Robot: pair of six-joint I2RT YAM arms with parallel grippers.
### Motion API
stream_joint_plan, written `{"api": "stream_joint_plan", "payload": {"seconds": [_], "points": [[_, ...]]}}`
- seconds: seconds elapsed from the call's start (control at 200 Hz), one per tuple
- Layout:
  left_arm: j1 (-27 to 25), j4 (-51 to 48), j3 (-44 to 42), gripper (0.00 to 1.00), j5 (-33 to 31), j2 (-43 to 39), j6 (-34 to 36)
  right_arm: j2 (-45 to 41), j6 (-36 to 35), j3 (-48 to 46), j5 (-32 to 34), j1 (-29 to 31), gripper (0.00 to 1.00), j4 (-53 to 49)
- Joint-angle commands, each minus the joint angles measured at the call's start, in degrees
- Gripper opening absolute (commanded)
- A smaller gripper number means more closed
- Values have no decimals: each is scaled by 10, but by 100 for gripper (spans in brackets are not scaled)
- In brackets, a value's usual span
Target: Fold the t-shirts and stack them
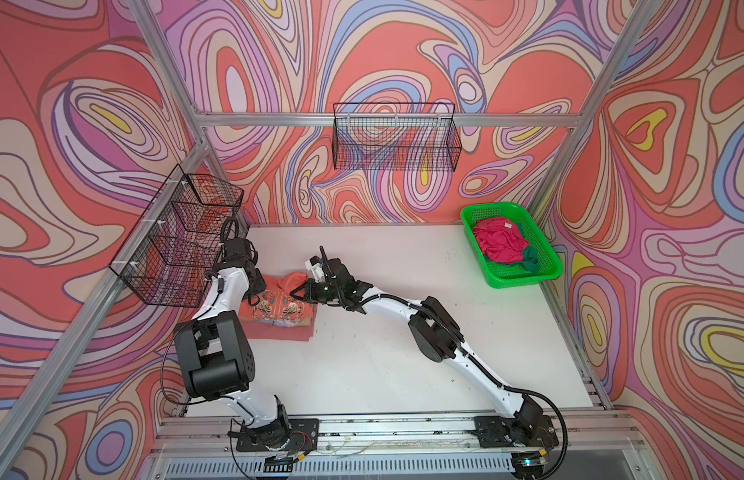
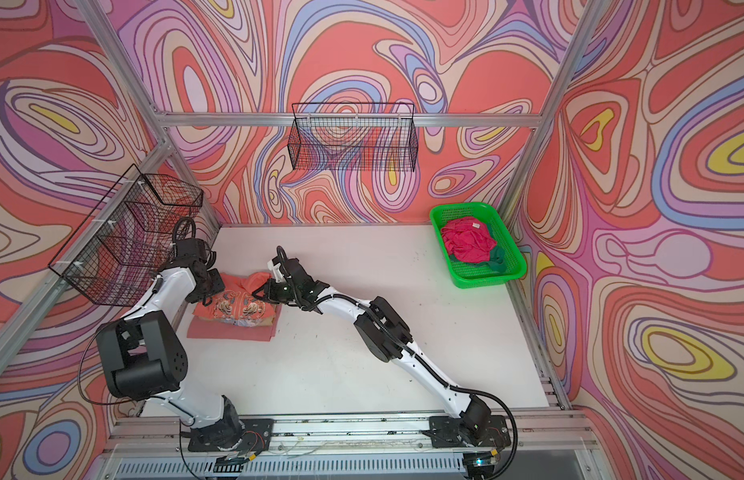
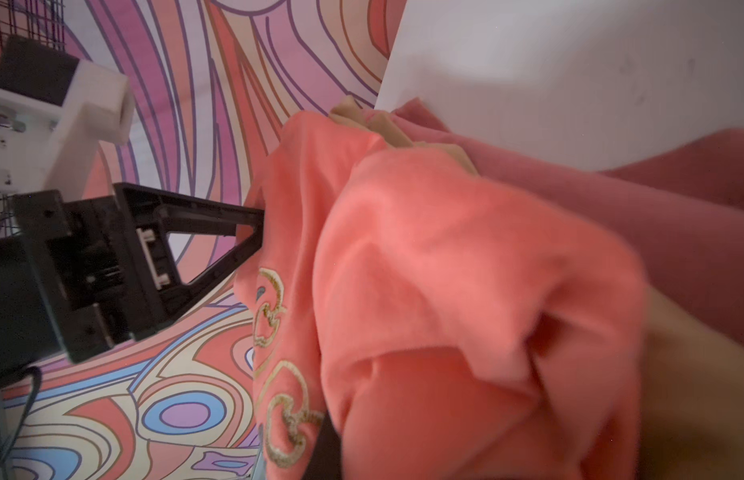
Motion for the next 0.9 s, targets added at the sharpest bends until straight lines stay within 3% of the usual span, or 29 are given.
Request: {"api": "stream_joint_plan", "payload": {"seconds": [0.0,0.02,0.03,0.045,0.27,0.3,0.381,0.441,0.611,0.711,0.831,0.896], "points": [[32,-19,-4,73,9,-47,-37,9,-9,0,28,2,18,-27],[32,-21,-5,74,12,-55,-44,5,-16,0,32,2,22,-32],[32,-23,-4,83,12,-59,-47,2,-18,-1,33,2,24,-33],[32,-25,-5,87,15,-66,-51,-2,-22,-4,34,2,26,-33],[28,-52,-5,94,106,-143,-97,-109,-34,-116,74,2,55,-16],[27,-50,-14,100,116,-155,-102,-123,-38,-126,79,2,57,-23],[21,-35,-46,100,132,-183,-118,-161,-44,-155,108,3,63,-42],[18,-23,-69,100,136,-199,-125,-188,-47,-186,127,3,75,-38],[4,-5,-111,100,159,-252,-160,-275,-69,-249,147,2,80,-53],[-21,30,-137,100,143,-293,-175,-385,-108,-347,229,-3,82,-44],[-99,81,-171,100,134,-328,-185,-522,-180,-435,336,-20,85,-67],[-146,141,-216,100,115,-363,-187,-602,-214,-497,394,-39,95,-65]]}}
